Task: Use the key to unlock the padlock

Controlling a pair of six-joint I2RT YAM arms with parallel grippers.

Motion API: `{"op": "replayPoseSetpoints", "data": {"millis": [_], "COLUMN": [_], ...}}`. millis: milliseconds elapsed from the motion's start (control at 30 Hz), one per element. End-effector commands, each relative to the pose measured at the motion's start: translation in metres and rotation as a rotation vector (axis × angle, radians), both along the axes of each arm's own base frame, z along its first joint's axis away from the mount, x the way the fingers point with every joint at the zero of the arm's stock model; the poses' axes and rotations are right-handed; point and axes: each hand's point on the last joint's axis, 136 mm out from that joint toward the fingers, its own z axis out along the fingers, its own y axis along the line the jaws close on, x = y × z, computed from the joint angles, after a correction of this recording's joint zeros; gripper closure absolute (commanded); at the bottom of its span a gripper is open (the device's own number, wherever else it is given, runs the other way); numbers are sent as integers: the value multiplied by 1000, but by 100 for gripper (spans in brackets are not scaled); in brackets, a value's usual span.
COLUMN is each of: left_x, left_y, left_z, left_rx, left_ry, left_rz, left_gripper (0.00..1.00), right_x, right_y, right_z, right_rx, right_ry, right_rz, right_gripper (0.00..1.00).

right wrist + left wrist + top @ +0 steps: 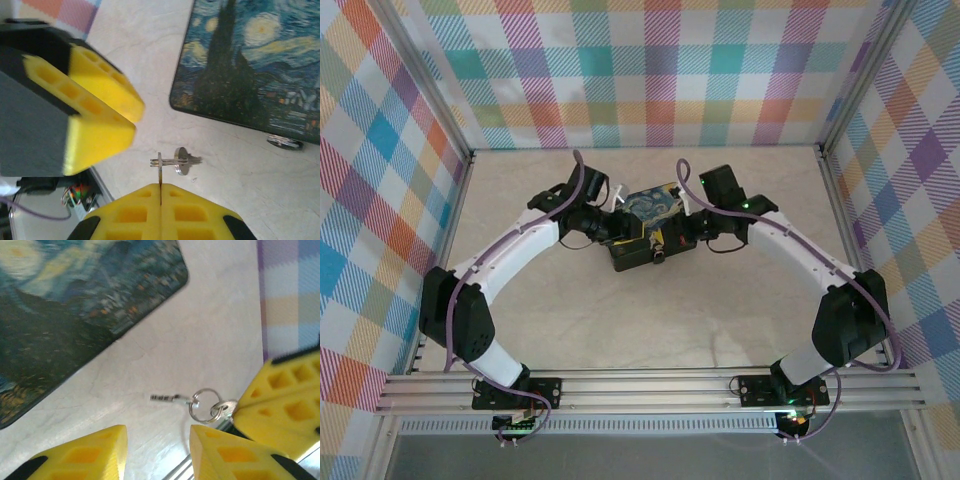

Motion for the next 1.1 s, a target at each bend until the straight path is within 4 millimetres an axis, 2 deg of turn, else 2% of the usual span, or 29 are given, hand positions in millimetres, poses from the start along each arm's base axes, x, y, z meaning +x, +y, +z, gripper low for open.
{"op": "replayPoseSetpoints", "data": {"millis": [0, 267, 600, 767, 900, 1000, 1067], "left_x": [-25, -32, -30, -32, -34, -37, -37], "left_y": [-11, -29, -27, -28, -29, -30, -30], "left_z": [12, 33, 28, 33, 33, 35, 35], "left_rx": [-83, -222, -220, -239, -255, -274, -279], "left_ry": [-168, -205, -194, -198, -190, -184, -180], "left_rz": [-299, -464, -478, -487, -498, -508, -509], "left_gripper": [63, 67, 67, 78, 81, 97, 100], "right_x": [-17, -25, -31, -31, -31, -29, -27], "right_y": [4, 2, 9, 10, 11, 11, 10], "right_z": [8, 7, 21, 21, 22, 22, 21], "right_rx": [69, 101, 182, 192, 200, 197, 193], "right_ry": [12, 31, 21, 27, 25, 25, 25], "right_rz": [152, 211, 273, 281, 282, 276, 268], "right_gripper": [100, 100, 100, 100, 100, 100, 98]}}
